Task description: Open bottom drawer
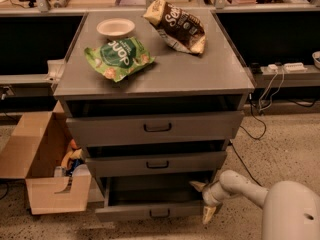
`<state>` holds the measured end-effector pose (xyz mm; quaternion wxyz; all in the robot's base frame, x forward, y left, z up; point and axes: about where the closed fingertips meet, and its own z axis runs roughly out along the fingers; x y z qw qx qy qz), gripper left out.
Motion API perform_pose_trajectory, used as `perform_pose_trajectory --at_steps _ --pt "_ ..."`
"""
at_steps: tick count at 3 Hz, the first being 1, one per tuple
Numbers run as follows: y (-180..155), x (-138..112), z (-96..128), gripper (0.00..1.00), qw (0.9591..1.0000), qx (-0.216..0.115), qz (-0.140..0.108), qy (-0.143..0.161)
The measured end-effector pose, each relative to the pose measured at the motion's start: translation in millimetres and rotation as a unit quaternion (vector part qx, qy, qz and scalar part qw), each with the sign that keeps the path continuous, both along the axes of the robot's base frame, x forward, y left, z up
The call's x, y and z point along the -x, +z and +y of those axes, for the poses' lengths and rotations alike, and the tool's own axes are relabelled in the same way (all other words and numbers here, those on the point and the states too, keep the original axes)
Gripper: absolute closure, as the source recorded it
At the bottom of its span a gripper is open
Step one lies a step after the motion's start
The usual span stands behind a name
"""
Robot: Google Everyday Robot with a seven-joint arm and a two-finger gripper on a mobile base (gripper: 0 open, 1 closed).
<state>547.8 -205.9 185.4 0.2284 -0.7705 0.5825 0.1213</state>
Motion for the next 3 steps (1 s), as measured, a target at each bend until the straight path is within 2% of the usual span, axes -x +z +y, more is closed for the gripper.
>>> perform_pose_trajectory --at_steps 1,2,3 --pt "-12 4 4 0.0 0.9999 0.004 0.014 0.006" --pt "-21 16 4 0.0 0.9996 0.021 0.018 0.009" --pt "-26 37 4 0.18 0.9992 0.036 0.016 0.012"
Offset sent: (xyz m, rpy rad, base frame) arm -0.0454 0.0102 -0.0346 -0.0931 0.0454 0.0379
